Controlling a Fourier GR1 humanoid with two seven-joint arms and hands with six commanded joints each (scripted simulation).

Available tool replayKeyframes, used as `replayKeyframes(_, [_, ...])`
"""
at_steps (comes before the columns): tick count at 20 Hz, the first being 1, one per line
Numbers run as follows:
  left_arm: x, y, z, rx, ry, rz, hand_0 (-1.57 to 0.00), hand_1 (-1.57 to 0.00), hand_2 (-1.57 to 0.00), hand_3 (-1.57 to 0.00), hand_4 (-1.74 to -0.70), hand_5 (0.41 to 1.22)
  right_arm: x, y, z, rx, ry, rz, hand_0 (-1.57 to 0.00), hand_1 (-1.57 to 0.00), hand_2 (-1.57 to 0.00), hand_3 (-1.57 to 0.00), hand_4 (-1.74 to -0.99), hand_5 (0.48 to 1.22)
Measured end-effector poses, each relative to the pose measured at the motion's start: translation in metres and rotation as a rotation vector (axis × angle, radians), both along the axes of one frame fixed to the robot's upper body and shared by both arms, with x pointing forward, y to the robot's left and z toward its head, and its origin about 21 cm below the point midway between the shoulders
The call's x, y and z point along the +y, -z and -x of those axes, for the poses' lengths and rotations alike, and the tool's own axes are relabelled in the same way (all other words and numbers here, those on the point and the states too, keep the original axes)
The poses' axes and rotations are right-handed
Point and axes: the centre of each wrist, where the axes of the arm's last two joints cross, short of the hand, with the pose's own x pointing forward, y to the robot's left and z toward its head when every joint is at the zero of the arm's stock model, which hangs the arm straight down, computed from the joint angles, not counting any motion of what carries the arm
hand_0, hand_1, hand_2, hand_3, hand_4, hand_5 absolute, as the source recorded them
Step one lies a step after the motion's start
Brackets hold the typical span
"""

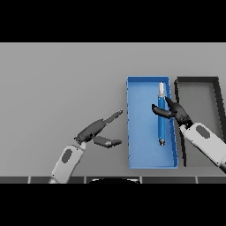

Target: Pick up the blue pipe and place it into the blue bin.

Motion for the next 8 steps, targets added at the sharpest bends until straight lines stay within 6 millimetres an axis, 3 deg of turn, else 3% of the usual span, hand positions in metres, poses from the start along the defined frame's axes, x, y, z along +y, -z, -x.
replayKeyframes(8, [-0.001,0.0016,-0.0015,-0.005,-0.001,-0.002,0.0,0.0,0.0,0.0,-0.88,0.431,0.0022,-0.0006,0.0005,0.012,-0.031,0.027,-0.01,-0.01,-0.01,0.0,-1.022,0.643])
